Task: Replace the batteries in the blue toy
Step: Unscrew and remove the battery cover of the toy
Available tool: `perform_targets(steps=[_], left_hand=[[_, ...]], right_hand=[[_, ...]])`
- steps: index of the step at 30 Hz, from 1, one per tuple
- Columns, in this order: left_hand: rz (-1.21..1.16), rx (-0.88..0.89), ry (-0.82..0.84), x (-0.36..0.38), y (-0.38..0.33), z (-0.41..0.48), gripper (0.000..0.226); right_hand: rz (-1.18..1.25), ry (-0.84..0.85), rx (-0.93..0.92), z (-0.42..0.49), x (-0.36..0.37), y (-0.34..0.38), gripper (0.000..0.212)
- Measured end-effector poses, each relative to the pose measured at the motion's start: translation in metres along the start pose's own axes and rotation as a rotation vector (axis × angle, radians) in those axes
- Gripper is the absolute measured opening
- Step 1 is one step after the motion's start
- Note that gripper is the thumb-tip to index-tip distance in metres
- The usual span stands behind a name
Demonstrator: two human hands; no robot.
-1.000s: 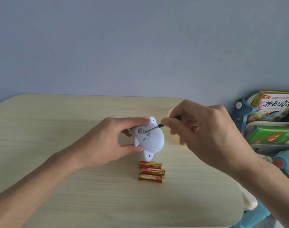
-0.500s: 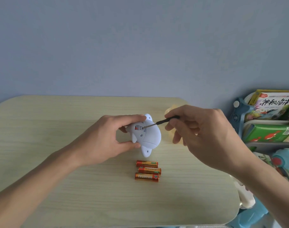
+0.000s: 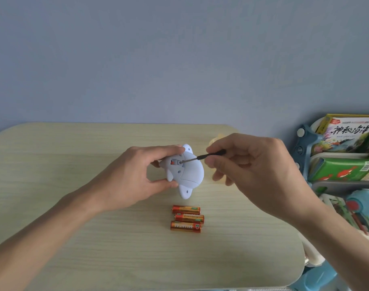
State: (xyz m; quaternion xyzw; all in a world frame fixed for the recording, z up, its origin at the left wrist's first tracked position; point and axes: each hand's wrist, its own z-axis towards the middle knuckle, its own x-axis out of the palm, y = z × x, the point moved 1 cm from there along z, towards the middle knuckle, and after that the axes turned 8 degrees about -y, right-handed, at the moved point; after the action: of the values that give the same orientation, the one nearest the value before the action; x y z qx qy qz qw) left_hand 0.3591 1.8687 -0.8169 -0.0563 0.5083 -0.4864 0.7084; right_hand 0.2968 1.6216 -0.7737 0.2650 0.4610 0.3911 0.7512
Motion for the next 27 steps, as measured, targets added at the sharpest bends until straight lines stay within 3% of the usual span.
perform_targets(steps=[6,9,13,20,23,27], left_hand=[[0.028,-0.004,0.012,0.001,-0.002,-0.001,0.067],[0.032,-0.012,0.016,0.0,-0.001,-0.002,0.066],[0.029,0.001,0.01,0.0,-0.003,-0.001,0.069],[0.023,0.02,-0.009,-0.003,-0.009,0.0,0.073],[0.031,0.02,-0.002,-0.003,-0.007,-0.001,0.071],[0.057,-0.021,0.009,-0.003,0.001,-0.003,0.066]], right_hand=[[-0.08,0.025,0.019,0.001,0.0,-0.002,0.014],[-0.168,0.006,0.007,0.003,0.001,-0.001,0.029],[-0.151,-0.012,-0.024,0.001,0.005,0.001,0.006],[-0.108,0.033,-0.073,-0.002,0.003,0.001,0.016],[-0.177,0.013,-0.085,0.0,0.003,-0.002,0.014],[-0.341,0.067,-0.157,0.001,0.002,-0.006,0.029]])
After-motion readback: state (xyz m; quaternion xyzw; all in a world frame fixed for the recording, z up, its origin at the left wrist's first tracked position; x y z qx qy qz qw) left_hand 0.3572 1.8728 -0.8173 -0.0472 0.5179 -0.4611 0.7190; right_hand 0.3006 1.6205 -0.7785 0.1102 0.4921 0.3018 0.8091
